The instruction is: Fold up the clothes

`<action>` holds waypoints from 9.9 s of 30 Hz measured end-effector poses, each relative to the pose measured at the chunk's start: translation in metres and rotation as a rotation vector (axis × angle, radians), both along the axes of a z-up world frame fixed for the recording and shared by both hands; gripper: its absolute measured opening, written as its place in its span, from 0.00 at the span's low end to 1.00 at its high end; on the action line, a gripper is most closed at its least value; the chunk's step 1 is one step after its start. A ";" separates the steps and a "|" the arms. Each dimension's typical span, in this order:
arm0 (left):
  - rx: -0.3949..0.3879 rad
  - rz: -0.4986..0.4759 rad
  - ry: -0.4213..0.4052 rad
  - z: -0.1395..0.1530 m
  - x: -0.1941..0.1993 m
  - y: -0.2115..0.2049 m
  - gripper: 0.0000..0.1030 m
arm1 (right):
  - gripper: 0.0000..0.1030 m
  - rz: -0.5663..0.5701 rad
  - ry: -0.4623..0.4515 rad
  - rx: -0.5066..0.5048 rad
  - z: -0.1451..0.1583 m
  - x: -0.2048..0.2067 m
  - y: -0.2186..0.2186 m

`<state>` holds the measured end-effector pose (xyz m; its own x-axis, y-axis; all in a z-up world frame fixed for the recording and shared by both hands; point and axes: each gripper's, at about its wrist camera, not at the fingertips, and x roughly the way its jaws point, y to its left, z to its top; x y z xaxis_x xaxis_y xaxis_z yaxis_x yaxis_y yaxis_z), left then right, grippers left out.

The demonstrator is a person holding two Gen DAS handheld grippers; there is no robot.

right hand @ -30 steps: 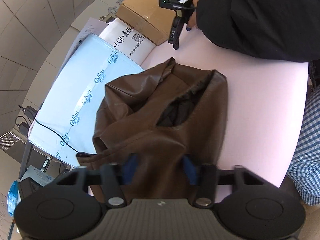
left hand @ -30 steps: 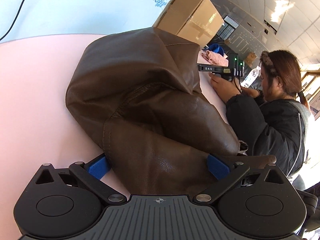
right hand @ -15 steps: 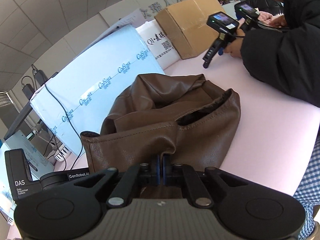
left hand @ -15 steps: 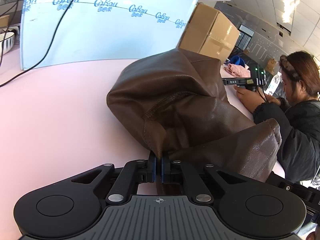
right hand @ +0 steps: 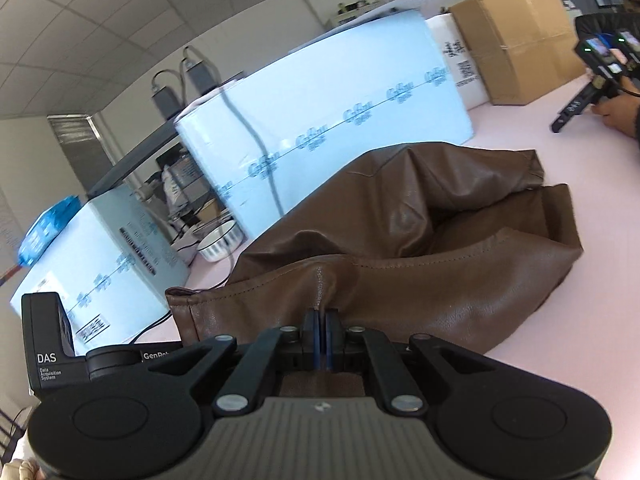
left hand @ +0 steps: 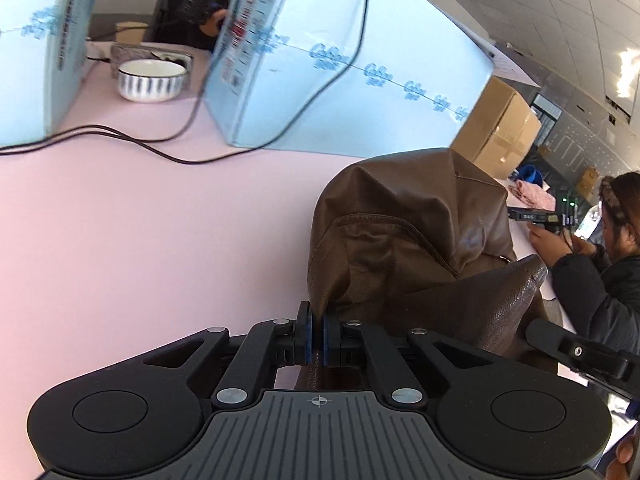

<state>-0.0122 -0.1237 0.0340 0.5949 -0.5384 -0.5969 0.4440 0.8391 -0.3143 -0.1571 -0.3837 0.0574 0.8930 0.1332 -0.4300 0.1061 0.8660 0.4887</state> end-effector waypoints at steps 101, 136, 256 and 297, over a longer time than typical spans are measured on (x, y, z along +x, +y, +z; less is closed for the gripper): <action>-0.133 -0.055 -0.006 0.042 -0.099 0.151 0.94 | 0.70 0.541 0.088 0.268 0.022 0.147 0.154; -0.085 -0.167 -0.078 0.057 -0.091 0.074 0.03 | 0.97 0.158 -0.020 0.088 -0.035 -0.004 -0.012; -0.101 0.592 -0.304 0.064 -0.107 0.322 0.01 | 0.10 0.355 0.218 0.290 -0.060 0.187 0.109; 0.003 0.181 0.213 0.087 0.044 0.245 0.70 | 0.79 0.121 0.068 0.243 -0.020 0.024 -0.035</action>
<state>0.0314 0.1212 0.1214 0.5422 -0.4328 -0.7202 0.2107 0.8998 -0.3820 -0.1329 -0.4190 0.0370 0.8344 0.3438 -0.4309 0.0489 0.7324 0.6791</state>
